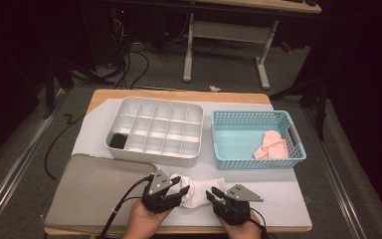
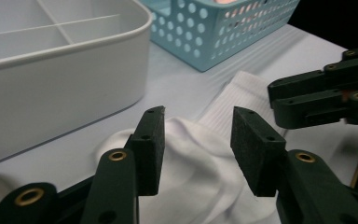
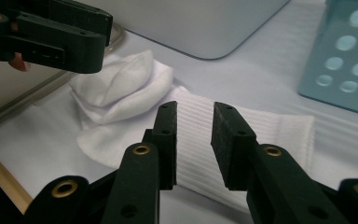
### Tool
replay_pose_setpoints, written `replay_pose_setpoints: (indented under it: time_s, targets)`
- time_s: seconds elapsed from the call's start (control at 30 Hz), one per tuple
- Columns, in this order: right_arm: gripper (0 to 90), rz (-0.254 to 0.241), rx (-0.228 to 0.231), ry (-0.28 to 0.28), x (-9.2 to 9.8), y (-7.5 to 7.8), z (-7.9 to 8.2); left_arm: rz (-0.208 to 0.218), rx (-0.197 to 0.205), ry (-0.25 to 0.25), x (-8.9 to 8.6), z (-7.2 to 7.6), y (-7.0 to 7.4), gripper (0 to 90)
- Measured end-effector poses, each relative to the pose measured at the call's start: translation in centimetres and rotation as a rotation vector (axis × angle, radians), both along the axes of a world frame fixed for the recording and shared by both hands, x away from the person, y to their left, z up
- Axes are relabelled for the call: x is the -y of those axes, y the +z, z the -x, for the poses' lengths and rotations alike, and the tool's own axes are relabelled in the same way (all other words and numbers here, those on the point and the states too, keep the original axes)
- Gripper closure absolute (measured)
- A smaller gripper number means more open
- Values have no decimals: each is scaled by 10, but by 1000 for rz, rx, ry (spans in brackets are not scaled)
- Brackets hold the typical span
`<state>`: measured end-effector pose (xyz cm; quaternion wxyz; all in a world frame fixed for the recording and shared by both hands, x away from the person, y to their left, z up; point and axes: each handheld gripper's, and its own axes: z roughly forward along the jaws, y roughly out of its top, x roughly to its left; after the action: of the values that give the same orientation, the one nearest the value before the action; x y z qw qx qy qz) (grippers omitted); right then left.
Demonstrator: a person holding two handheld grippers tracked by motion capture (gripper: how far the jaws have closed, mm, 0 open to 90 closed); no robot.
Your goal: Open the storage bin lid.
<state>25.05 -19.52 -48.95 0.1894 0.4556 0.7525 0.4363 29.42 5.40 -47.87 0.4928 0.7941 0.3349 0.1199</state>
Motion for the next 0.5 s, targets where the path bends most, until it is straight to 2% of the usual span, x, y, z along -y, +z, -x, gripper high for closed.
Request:
replay_pose_setpoints:
  time_s: [0.03,0.1,0.17,0.23,0.3,0.33,0.37,0.4,0.43,0.5]
  targets:
    - [708,0,0,0,0,0,0,0,0,0,0,0,0,556]
    - [693,0,1,22,-8,1,-1,-17,-6,34,-13,-1,-2,566]
    - [684,-3,-2,31,-12,1,-2,-25,-6,51,-18,0,-3,572]
    - [665,-13,1,64,-26,4,-5,-40,-3,76,-26,0,-5,575]
    - [658,-17,4,75,-31,4,-7,-52,-4,97,-33,0,-6,574]
    - [639,-14,-2,94,-42,4,-13,-67,-11,109,-38,-2,-8,572]
    - [639,-14,-2,94,-42,4,-13,-67,-11,109,-38,-2,-8,570]
    - [631,-8,-6,105,-52,2,-19,-81,-19,119,-41,-3,-11,569]
    - [631,-8,-6,105,-52,2,-19,-81,-19,119,-41,-3,-11,569]
    - [649,27,-25,105,-62,-3,-28,-105,-34,116,-45,-3,-15,568]
